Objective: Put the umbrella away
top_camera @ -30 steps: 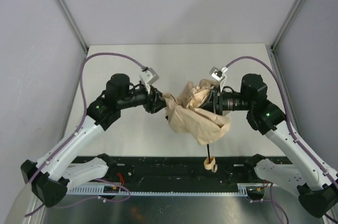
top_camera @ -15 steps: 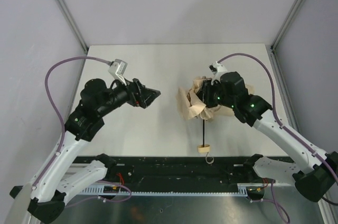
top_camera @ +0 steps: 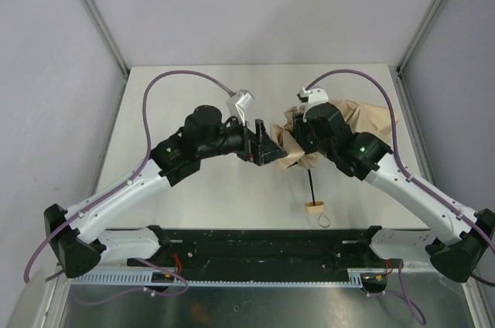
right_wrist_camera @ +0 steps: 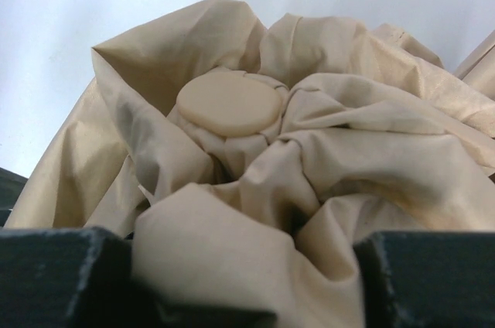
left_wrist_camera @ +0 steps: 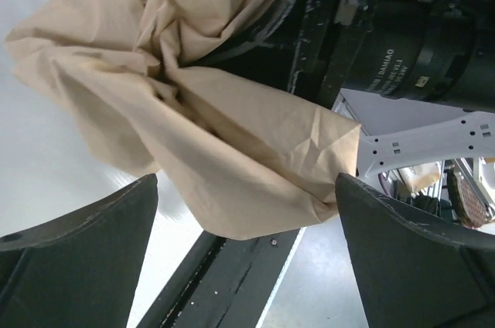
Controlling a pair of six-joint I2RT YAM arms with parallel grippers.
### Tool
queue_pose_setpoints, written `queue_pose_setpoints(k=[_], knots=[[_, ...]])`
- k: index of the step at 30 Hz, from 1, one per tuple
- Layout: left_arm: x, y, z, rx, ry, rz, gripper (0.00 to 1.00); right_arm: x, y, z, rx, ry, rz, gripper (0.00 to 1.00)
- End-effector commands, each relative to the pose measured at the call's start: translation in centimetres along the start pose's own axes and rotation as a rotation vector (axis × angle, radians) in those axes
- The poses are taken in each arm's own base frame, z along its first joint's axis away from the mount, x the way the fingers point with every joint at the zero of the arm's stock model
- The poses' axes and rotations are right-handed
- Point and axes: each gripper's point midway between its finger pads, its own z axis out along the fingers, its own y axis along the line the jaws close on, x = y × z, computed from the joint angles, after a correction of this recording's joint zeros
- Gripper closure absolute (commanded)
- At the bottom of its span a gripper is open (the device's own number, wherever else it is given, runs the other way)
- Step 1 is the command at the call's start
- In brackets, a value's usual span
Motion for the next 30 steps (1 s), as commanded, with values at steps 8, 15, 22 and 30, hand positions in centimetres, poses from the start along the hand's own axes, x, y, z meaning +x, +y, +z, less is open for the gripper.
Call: queue_pose_setpoints(k=[8,15,22,30], knots=[[0.6,-2.2,-0.5,0.132,0.013,0.187,0.36,-2.4,1.5,-2.5,-0.098,-0.055,-0.062,1.0],[2.4,-2.3,-1.6,0.192,0.054,0.262,0.96,-1.9,1.9,-3.1,-0.173,-0.008,-0.082,1.0],[0.7,-3.3,-4.3,0.202,-0.022,0.179,0.09,-1.1,1.1,-2.4,-0.155,0.04,-0.078,1.0],[2.2,-4.2,-2.2,0.232,0.03,0.058,0.01,-1.3,2.6,-2.1,-0.19,0.026,-0.071,1.0]])
